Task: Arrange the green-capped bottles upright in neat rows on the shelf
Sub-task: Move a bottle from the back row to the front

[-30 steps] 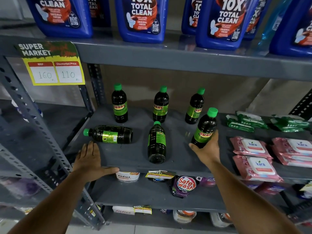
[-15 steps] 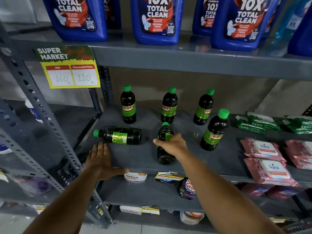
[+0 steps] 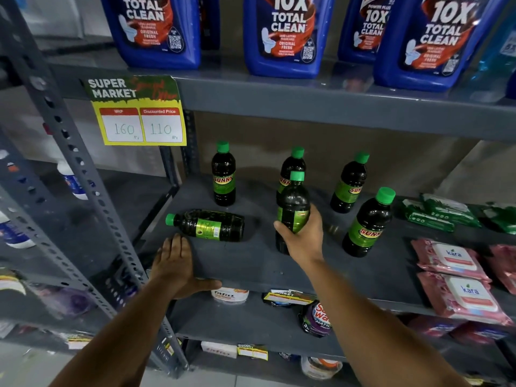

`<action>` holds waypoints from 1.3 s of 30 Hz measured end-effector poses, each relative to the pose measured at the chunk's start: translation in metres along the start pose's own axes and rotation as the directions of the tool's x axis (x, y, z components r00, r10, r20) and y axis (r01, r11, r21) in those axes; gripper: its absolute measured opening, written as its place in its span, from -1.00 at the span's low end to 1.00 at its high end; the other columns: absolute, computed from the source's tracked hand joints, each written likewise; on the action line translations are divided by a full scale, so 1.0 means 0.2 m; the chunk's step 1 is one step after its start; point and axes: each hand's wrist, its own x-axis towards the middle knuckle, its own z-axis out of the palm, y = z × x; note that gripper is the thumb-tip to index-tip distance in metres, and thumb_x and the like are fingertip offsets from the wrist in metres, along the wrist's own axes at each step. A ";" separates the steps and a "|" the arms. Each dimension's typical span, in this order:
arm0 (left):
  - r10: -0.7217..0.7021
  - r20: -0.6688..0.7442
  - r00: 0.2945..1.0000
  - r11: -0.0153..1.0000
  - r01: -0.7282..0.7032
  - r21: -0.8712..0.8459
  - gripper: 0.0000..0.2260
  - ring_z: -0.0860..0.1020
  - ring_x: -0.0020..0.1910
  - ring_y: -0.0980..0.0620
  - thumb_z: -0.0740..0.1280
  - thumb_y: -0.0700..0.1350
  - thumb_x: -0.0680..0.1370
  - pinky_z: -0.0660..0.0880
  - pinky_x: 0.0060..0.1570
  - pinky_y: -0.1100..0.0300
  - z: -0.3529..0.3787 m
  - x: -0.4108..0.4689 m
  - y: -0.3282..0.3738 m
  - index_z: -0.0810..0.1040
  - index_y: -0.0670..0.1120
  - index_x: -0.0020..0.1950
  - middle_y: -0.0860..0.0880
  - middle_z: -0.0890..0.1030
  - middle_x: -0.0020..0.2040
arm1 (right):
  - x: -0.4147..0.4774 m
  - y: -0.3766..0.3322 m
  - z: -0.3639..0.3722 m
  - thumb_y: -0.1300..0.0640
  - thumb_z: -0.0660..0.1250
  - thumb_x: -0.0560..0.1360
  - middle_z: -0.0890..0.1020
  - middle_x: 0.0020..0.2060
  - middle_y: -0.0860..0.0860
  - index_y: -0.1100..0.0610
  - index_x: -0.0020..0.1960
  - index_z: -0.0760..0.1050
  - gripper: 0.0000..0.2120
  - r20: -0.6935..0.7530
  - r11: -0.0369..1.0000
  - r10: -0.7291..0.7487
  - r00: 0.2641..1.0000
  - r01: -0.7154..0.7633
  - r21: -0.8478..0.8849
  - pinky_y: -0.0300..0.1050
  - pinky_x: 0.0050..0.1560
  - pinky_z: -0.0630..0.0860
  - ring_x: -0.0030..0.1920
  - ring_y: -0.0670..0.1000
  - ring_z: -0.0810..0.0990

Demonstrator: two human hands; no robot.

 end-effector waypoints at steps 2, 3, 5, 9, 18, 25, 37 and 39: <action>0.005 -0.007 1.000 1.000 -0.005 -0.002 0.49 -0.13 0.57 -0.20 0.01 0.76 -0.09 -0.07 0.53 -0.14 0.01 0.00 0.00 -0.24 -0.19 0.56 -0.18 -0.16 0.60 | -0.03 0.04 -0.01 0.03 0.59 0.28 0.51 0.16 -0.07 -0.03 0.33 0.29 -0.27 0.017 0.998 -0.037 0.999 0.036 0.050 -0.10 0.13 0.46 0.15 -0.05 0.51; 0.004 -0.005 1.000 1.000 -0.004 -0.002 0.49 -0.14 0.57 -0.20 0.01 0.76 -0.08 -0.08 0.53 -0.14 0.01 0.00 -0.01 -0.25 -0.19 0.56 -0.18 -0.17 0.60 | -0.05 0.06 -0.01 0.04 0.59 0.29 0.49 0.16 -0.13 -0.04 0.37 0.26 -0.23 0.016 0.997 -0.042 0.999 0.041 0.058 -0.12 0.15 0.44 0.16 -0.08 0.49; 0.004 0.002 1.000 1.000 -0.004 -0.006 0.50 -0.16 0.57 -0.20 0.00 0.76 -0.09 -0.09 0.53 -0.14 0.01 0.01 -0.01 -0.26 -0.20 0.56 -0.18 -0.18 0.60 | -0.07 0.09 -0.02 0.04 0.59 0.30 0.47 0.13 -0.19 -0.03 0.39 0.23 -0.21 0.004 0.998 -0.045 0.999 0.045 0.050 -0.09 0.18 0.45 0.16 -0.11 0.48; 0.012 -0.003 1.000 1.000 -0.012 0.002 0.50 -0.14 0.57 -0.20 -0.01 0.76 -0.08 -0.08 0.52 -0.15 0.01 0.01 -0.01 -0.26 -0.21 0.56 -0.19 -0.17 0.60 | -0.06 0.08 -0.01 -0.06 0.62 0.21 0.39 0.22 0.03 0.11 0.37 0.25 -0.12 -0.081 0.993 -0.071 0.994 0.063 -0.102 -0.04 0.24 0.40 0.18 -0.17 0.31; 0.013 0.001 1.000 1.000 -0.013 0.003 0.50 -0.16 0.57 -0.20 -0.02 0.76 -0.09 -0.11 0.53 -0.13 0.00 0.00 -0.01 -0.26 -0.21 0.56 -0.19 -0.19 0.60 | -0.07 0.09 0.03 -0.03 0.57 0.19 0.46 0.13 0.05 0.11 0.26 0.28 -0.23 -0.109 0.989 -0.022 0.994 0.005 -0.150 -0.17 0.10 0.41 0.18 0.06 0.43; 0.013 0.008 1.000 1.000 -0.013 0.007 0.51 -0.15 0.57 -0.21 -0.02 0.76 -0.10 -0.09 0.53 -0.15 0.01 0.00 -0.01 -0.26 -0.21 0.56 -0.19 -0.19 0.60 | -0.05 0.08 0.02 0.04 0.55 0.16 0.53 0.10 0.07 0.07 0.29 0.27 -0.22 -0.040 0.996 0.034 0.999 -0.037 -0.076 -0.10 -0.02 0.55 0.08 0.06 0.56; 0.023 -0.009 1.000 1.000 -0.023 -0.003 0.49 -0.13 0.57 -0.21 0.00 0.76 -0.07 -0.09 0.52 -0.15 0.01 -0.01 -0.01 -0.24 -0.20 0.57 -0.19 -0.16 0.60 | -0.06 0.10 0.04 -0.07 0.61 0.13 0.49 0.11 -0.05 0.06 0.38 0.16 -0.03 0.006 0.987 0.128 0.992 -0.127 -0.094 -0.16 0.03 0.51 0.20 0.05 0.53; 0.021 -0.015 1.000 1.000 -0.021 -0.008 0.49 -0.12 0.57 -0.21 0.01 0.76 -0.07 -0.08 0.52 -0.15 0.01 -0.01 -0.01 -0.23 -0.20 0.57 -0.19 -0.16 0.60 | -0.07 0.10 0.05 -0.05 0.61 0.14 0.50 0.11 -0.06 0.04 0.42 0.11 0.01 0.022 0.989 0.128 0.992 -0.126 -0.075 -0.18 -0.01 0.53 0.20 0.07 0.53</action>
